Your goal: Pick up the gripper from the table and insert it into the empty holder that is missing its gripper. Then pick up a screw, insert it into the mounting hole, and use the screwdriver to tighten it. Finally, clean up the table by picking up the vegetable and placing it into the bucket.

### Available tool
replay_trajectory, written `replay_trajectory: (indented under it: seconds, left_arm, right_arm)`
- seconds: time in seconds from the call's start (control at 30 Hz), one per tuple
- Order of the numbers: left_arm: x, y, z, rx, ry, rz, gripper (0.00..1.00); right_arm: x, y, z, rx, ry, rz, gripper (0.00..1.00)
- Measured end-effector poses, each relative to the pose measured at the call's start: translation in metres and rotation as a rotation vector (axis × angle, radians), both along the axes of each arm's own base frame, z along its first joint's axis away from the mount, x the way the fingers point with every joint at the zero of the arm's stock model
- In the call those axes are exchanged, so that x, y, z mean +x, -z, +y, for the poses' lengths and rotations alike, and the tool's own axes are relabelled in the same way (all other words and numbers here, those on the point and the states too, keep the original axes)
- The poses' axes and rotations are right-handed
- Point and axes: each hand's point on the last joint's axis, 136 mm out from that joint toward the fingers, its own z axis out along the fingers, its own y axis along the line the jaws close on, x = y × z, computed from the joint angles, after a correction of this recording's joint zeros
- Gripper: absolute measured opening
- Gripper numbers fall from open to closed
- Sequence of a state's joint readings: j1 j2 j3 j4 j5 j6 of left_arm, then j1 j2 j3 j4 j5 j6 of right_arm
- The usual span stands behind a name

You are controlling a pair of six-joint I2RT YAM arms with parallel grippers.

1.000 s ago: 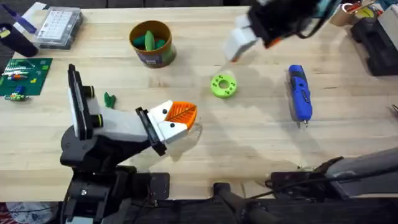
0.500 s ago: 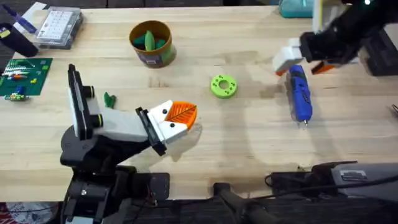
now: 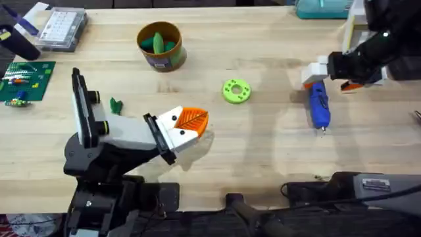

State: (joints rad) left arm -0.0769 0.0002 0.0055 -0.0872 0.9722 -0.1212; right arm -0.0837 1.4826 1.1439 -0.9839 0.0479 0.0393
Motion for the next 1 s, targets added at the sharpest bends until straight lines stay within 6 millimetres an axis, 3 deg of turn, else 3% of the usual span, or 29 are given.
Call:
replay_trajectory:
  seconds: [0.2,0.57,1.0]
  left_arm:
    - [0.000,0.000,0.000,0.000,0.000,0.000,0.004]
    - [0.000,0.000,0.000,0.000,0.000,0.000,0.004]
    - [0.000,0.000,0.000,0.000,0.000,0.000,0.004]
  right_arm:
    - [0.021,0.006,-0.023,0.013,0.023,-0.074,0.996]
    - [0.025,0.036,-0.012,0.093,-0.058,-0.010,0.973]
    - [0.028,0.063,-0.016,0.064,-0.081,-0.039,0.995]
